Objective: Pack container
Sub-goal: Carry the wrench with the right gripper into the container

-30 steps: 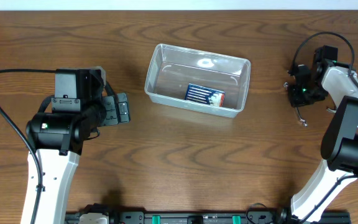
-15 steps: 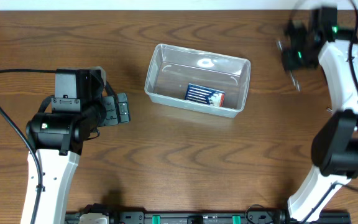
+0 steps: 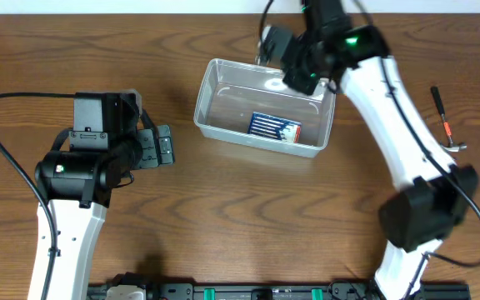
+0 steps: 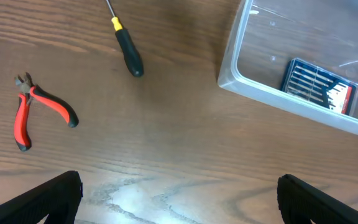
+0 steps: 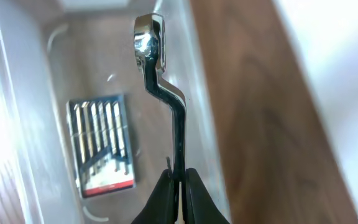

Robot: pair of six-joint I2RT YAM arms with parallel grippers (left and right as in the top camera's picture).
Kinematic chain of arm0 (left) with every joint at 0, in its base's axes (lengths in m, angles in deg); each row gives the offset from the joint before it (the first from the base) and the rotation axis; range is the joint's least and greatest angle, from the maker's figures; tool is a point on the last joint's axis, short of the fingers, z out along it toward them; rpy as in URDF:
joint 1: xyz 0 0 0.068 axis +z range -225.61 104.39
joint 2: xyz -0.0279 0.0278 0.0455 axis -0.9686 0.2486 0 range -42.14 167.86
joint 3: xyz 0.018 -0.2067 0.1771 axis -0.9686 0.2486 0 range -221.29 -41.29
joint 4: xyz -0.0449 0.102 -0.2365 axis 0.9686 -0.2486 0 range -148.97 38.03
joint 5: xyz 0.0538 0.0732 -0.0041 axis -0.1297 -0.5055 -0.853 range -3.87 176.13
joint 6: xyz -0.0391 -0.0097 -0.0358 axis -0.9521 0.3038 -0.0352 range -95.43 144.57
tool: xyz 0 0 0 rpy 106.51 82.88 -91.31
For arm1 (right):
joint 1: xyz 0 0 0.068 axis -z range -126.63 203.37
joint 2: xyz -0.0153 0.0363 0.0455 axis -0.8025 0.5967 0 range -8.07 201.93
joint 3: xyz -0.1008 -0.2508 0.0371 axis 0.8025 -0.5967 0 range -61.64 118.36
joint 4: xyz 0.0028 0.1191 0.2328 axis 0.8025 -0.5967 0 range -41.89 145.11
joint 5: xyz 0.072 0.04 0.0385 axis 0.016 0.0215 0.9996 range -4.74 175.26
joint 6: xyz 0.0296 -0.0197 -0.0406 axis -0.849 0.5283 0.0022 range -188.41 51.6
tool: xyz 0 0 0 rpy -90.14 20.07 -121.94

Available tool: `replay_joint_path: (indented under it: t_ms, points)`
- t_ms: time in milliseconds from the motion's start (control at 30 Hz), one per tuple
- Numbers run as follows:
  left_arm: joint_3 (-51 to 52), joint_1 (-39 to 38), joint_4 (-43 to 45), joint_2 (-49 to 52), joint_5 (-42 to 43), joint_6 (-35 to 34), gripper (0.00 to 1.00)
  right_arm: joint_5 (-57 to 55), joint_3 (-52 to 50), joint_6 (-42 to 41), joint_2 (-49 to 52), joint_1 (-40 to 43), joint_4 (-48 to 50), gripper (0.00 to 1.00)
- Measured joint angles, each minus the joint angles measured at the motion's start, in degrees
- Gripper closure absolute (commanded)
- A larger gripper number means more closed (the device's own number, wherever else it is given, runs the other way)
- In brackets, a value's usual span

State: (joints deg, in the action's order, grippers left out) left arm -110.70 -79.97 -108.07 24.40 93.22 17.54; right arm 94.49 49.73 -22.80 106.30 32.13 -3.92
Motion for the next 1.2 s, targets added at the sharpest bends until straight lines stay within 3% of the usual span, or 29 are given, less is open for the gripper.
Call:
replay_joint_path:
  t_ms: [567, 767, 800, 867, 1033, 1200]
  points:
    - [0.0, 0.0, -0.3, 0.0, 0.0, 0.0, 0.02, -0.2, -0.6, 3.1, 17.2, 0.0, -2.3, 0.98]
    - [0.0, 0.0, -0.3, 0.0, 0.0, 0.0, 0.02, -0.1, -0.6, 2.4, 18.4, 0.0, -2.0, 0.5]
    - [0.0, 0.0, -0.3, 0.0, 0.0, 0.0, 0.02, -0.1, -0.6, 2.2, 18.4, 0.0, -2.0, 0.47]
    - [0.0, 0.0, -0.3, 0.0, 0.0, 0.0, 0.02, -0.2, -0.6, 2.1, 18.4, 0.0, -2.0, 0.48]
    - [0.0, 0.0, -0.3, 0.0, 0.0, 0.0, 0.02, -1.4, -0.6, -1.0, 18.4, 0.0, -0.7, 0.75]
    - [0.0, 0.0, -0.3, 0.0, 0.0, 0.0, 0.02, -2.6, -0.6, -7.2, 18.4, 1.0, 0.2, 0.92]
